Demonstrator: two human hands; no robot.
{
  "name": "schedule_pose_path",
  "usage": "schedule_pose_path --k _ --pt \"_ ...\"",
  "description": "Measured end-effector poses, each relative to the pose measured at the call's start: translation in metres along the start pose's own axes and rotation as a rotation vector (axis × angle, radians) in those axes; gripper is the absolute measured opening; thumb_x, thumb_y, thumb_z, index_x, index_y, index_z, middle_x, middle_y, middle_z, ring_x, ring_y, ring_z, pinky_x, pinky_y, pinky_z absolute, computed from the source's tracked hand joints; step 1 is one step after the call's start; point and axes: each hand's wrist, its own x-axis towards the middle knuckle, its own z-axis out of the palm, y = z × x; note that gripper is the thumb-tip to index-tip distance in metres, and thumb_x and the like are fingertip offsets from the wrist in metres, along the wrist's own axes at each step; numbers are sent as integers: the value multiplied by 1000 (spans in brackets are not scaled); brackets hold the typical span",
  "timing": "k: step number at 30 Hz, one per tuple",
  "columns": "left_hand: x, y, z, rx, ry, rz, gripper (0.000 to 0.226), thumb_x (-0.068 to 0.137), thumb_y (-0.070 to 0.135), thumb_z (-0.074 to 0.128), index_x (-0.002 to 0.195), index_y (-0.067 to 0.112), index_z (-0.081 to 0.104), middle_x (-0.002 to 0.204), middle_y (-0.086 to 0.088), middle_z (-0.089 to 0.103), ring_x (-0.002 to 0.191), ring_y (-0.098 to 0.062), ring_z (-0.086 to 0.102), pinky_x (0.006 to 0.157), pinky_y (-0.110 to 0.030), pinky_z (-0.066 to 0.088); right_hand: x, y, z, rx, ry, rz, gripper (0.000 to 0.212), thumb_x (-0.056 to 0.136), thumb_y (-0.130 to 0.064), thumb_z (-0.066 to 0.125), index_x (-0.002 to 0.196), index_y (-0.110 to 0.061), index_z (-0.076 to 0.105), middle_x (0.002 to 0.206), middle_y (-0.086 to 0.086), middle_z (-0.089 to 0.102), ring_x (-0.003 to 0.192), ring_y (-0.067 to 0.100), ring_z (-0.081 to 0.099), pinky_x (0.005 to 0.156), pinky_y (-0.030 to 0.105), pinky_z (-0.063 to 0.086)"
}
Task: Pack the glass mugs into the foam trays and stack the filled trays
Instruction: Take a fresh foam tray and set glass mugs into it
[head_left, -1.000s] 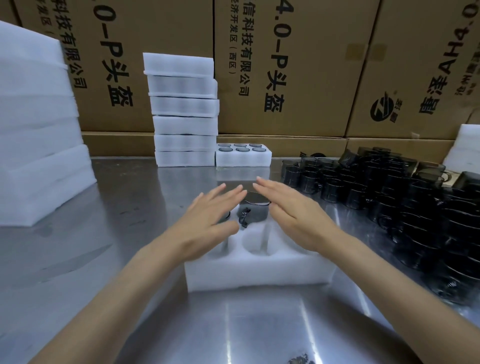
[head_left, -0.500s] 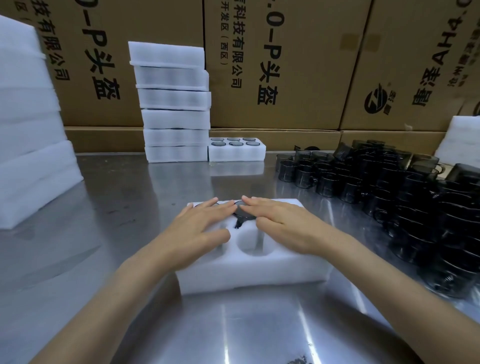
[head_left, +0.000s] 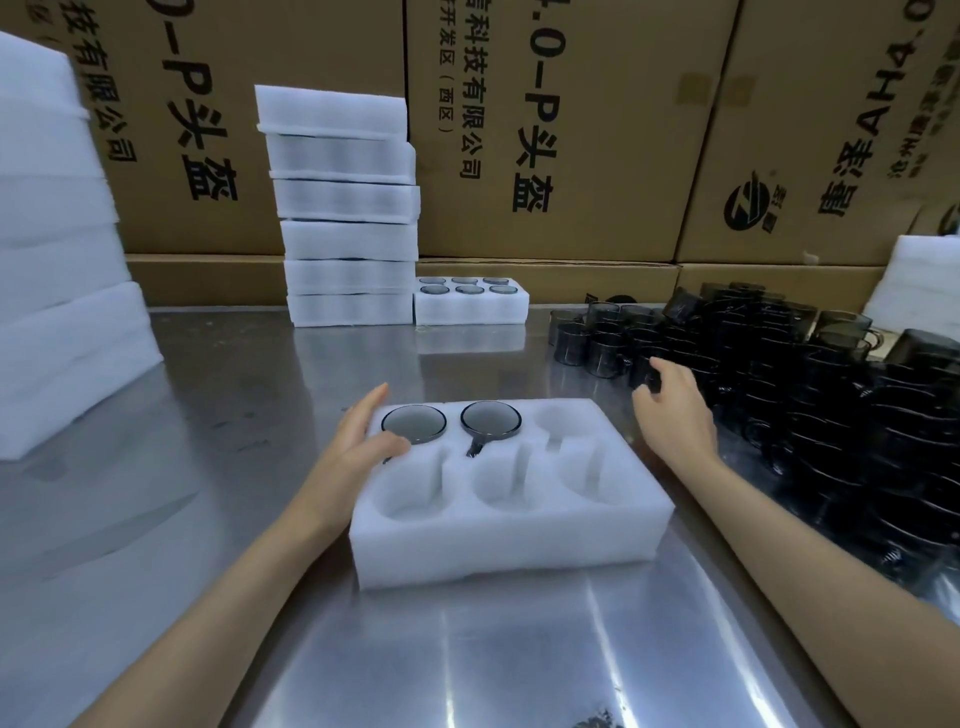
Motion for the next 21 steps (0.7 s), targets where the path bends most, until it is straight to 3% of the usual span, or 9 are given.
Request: schedule_pose_path --k 7,11,16,21 --pt "0 2 0 14 -16 2 73 62 30 56 134 36 44 145 16 37 137 -8 32 115 -41 26 25 2 10 -263 -13 17 56 97 -18 39 150 -17 20 159 -4 14 121 28 49 86 39 43" --pt "-1 4 1 8 -12 0 74 62 30 56 135 35 45 143 15 38 131 -9 40 112 -39 30 28 0 12 -363 -6 -10 51 96 -15 43 145 -12 28 147 8 31 120 31 45 78 40 43" --pt "-2 5 1 22 -20 18 75 62 31 54 136 33 43 142 14 37 129 -7 38 108 -33 32 19 2 8 -340 159 -62 34 90 -38 57 113 -12 54 114 8 47 103 27 50 64 33 39" --pt "-3 6 2 21 -26 34 76 63 31 53 137 30 41 142 14 36 129 -5 36 98 -25 30 6 1 -1 -291 206 -50 40 83 -55 58 76 -16 52 90 -1 47 88 21 49 62 31 37"
